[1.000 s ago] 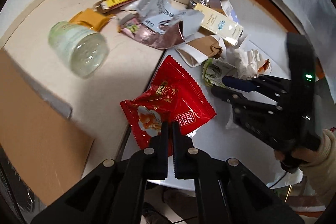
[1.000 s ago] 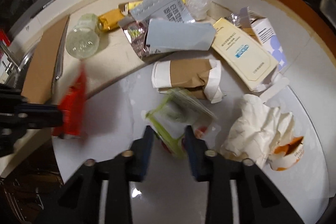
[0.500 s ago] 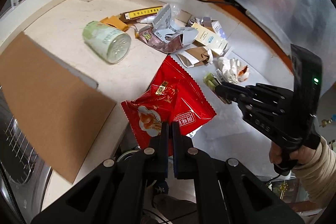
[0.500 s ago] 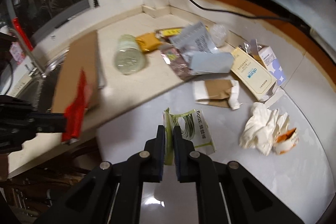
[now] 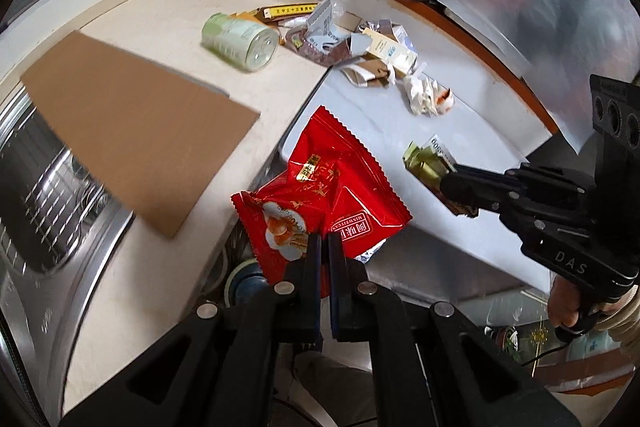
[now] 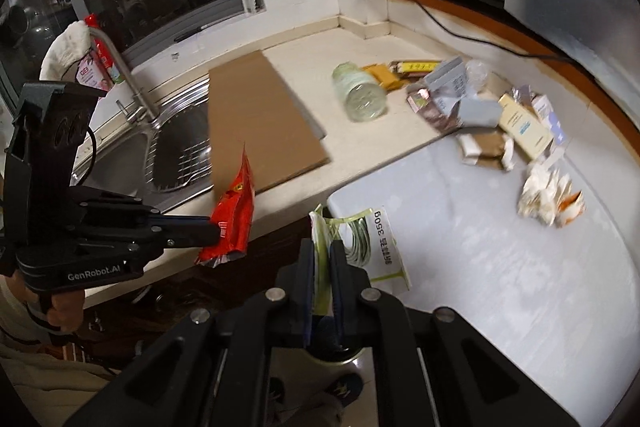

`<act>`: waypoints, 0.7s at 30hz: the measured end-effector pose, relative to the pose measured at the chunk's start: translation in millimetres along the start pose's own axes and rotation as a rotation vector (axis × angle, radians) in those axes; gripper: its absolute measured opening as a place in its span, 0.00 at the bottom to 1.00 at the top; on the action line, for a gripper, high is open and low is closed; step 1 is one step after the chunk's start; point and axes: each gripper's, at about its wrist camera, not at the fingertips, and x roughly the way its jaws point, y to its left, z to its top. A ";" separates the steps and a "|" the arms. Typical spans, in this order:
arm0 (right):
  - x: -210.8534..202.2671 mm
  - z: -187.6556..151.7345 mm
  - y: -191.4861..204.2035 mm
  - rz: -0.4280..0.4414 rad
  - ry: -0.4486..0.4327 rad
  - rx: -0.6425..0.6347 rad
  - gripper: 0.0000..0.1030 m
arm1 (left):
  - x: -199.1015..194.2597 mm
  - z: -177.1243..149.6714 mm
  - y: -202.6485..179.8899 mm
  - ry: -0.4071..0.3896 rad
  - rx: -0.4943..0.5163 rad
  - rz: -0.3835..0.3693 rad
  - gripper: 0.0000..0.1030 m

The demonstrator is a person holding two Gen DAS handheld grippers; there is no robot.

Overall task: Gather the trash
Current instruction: 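Grasp the green-white seasoning packet with the right gripper while the left gripper holds the red packet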

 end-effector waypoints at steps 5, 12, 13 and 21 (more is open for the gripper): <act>9.0 -29.9 24.2 -0.001 0.068 0.046 0.07 | -9.0 -32.3 10.9 0.019 0.015 -0.014 0.01; 30.7 -72.0 39.9 -0.017 0.115 0.132 0.07 | -6.0 -70.5 20.2 0.044 0.034 -0.036 0.01; 35.1 -79.1 41.4 -0.020 0.120 0.144 0.07 | -3.1 -74.4 19.1 0.049 0.041 -0.033 0.01; 79.1 -130.7 35.7 -0.028 0.185 0.254 0.07 | 26.6 -102.2 9.7 0.081 0.068 -0.002 0.01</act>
